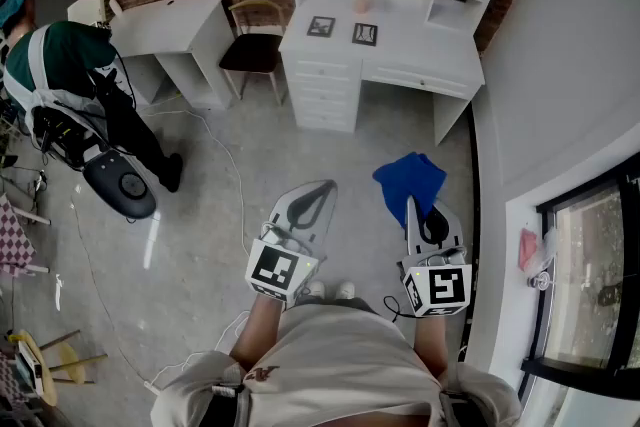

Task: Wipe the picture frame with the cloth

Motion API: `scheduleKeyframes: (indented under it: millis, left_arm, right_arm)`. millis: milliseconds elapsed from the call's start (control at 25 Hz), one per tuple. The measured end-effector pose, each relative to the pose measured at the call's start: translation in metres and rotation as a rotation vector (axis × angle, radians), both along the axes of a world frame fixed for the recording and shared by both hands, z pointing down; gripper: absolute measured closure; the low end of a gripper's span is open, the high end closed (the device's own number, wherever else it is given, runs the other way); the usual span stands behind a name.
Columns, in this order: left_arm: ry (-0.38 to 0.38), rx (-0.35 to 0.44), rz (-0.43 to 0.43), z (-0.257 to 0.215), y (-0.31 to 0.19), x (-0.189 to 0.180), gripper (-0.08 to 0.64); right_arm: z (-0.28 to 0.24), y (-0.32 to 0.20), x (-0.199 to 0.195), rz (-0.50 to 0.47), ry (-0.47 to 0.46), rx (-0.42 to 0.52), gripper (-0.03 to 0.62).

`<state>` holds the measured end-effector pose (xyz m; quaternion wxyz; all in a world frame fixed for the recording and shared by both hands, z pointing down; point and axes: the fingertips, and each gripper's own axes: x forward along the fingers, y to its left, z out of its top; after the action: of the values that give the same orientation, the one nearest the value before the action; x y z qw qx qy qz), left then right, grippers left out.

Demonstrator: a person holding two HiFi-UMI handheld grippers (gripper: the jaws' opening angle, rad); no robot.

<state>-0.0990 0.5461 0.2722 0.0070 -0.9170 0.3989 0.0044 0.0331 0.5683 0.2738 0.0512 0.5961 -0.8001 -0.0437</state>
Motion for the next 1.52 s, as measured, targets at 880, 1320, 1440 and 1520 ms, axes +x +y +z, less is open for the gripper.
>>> scheduleKeyframes:
  millis: [880,1320,1440,1520]
  left_arm:
    - [-0.032,-0.033,-0.044,0.025,-0.044,0.024,0.558]
    - [-0.027,-0.047,0.007,0.025,-0.124,0.014,0.558]
    - [-0.025,-0.045,0.021,0.024,-0.144,0.009,0.558]
    - [-0.023,-0.042,0.027,0.023,-0.156,0.006,0.558]
  right_arm:
    - [0.017,-0.052,0.017,-0.116,-0.015,-0.054,0.565]
    - [0.021,-0.126,0.005,-0.068,-0.012,-0.078,0.565]
    - [0.022,-0.145,0.0,-0.049,-0.012,-0.082,0.565]
    - [0.022,-0.156,-0.002,-0.039,-0.012,-0.081,0.565]
